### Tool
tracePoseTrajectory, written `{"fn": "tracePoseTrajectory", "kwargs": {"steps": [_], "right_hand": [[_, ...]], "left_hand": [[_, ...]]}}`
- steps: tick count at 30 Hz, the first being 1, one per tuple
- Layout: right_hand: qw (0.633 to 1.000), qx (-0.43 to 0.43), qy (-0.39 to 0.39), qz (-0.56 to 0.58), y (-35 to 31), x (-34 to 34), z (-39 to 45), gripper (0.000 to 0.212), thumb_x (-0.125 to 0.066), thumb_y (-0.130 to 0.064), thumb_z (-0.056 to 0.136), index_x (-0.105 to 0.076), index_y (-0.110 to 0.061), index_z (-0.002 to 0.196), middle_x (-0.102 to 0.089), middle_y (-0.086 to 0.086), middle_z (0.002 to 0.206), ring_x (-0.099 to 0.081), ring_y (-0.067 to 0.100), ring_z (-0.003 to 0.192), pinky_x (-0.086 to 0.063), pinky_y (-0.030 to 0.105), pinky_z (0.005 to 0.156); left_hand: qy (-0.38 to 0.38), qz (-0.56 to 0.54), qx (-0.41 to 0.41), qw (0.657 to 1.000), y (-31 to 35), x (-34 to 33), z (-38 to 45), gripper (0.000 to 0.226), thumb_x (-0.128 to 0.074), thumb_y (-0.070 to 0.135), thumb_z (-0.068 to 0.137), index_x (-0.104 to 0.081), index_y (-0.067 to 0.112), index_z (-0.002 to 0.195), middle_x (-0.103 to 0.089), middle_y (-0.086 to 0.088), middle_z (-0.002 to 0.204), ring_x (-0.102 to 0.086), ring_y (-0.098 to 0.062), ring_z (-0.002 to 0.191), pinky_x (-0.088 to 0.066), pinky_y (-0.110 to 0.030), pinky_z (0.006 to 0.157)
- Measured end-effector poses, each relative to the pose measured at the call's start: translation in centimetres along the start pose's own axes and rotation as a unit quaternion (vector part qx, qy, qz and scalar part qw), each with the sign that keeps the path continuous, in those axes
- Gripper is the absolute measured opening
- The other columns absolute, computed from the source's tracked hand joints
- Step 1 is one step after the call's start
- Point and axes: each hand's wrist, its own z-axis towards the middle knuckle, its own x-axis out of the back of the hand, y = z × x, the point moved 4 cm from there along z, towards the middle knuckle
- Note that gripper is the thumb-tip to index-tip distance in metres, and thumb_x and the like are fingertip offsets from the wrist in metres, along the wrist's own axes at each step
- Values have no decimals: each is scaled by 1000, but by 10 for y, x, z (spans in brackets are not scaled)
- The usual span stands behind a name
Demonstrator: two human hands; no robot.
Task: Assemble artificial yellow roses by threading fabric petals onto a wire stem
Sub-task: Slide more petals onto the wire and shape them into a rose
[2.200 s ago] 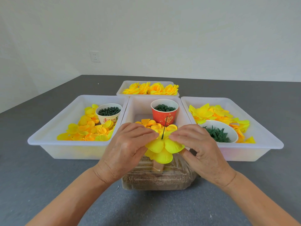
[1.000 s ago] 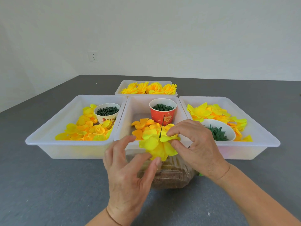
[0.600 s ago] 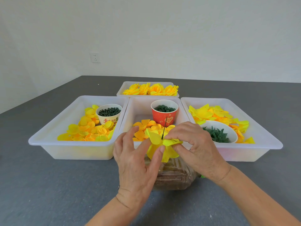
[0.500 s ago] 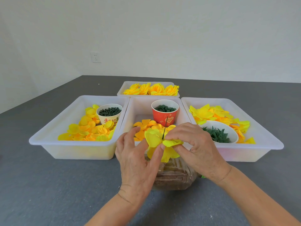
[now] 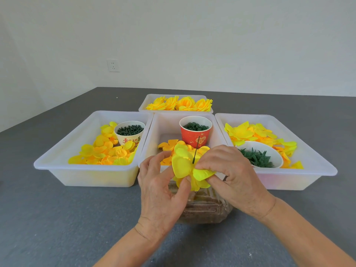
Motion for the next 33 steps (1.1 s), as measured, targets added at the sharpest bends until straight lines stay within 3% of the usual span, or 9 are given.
{"fn": "tracePoseTrajectory", "kwargs": {"steps": [4, 7, 11, 15, 22, 28, 30, 33], "right_hand": [[998, -29, -54, -5, 0, 2, -2, 24, -74, -29, 68, -74, -17, 90, -67, -8, 93, -57, 17, 96, -45, 41, 81], [992, -62, -92, 61, 2, 6, 2, 35, -69, -48, 71, -75, -19, 90, -66, -9, 94, -55, 13, 101, -41, 30, 89], [977, -164, -47, 126, 11, -1, 9, 9, -71, -27, 80, -67, -22, 75, -65, -10, 82, -57, 7, 93, -41, 19, 79], [954, -251, -25, 164, 21, -9, 11, 18, -75, -19, 77, -64, -34, 79, -65, -17, 72, -57, -8, 78, -37, 4, 71], [929, -291, -72, 218, 26, -15, 18, 8, -78, -17, 73, -73, -22, 69, -69, -9, 73, -56, -6, 68, -41, 6, 63], [930, -297, -98, 195, 28, -13, 21, 8, -79, -21, 72, -72, -26, 68, -70, -6, 79, -62, 9, 84, -46, 27, 80], [931, -296, -100, 190, 28, -12, 22, 9, -79, -22, 72, -72, -26, 68, -70, -8, 78, -61, 7, 84, -46, 28, 81], [935, -293, -101, 172, 27, -12, 25, 11, -80, -21, 70, -72, -26, 66, -70, -9, 77, -62, 6, 82, -46, 27, 82]], "left_hand": [[-5, -6, -1, 1000, -1, 1, 1, 36, -49, 43, 72, -74, 25, 91, -55, 5, 124, -38, -21, 115, -35, -50, 97], [-1, 1, -6, 1000, -1, 2, 2, 37, -49, 41, 71, -75, 24, 91, -56, 5, 123, -39, -21, 113, -36, -50, 95], [3, 7, -4, 1000, -2, 3, 1, 37, -49, 43, 70, -74, 26, 92, -56, 5, 122, -39, -20, 113, -36, -49, 96], [3, 6, -4, 1000, -1, 4, 2, 36, -50, 43, 70, -74, 26, 91, -56, 5, 122, -39, -21, 112, -36, -49, 96], [-11, -1, 0, 1000, -4, 5, 1, 36, -51, 44, 69, -74, 26, 89, -54, 7, 124, -37, -18, 115, -34, -45, 99], [-10, -107, 57, 993, -11, 14, 3, 34, -41, 43, 67, -69, 39, 84, -54, 18, 118, -36, 1, 115, -25, -8, 95], [7, -181, 114, 977, -12, 17, 7, 30, -42, 48, 68, -71, 40, 72, -57, 19, 112, -42, -2, 116, -31, -16, 95], [22, -220, 176, 959, -10, 17, 13, 23, -63, 50, 71, -72, 29, 66, -62, 14, 107, -51, -12, 113, -40, -28, 89]]}}
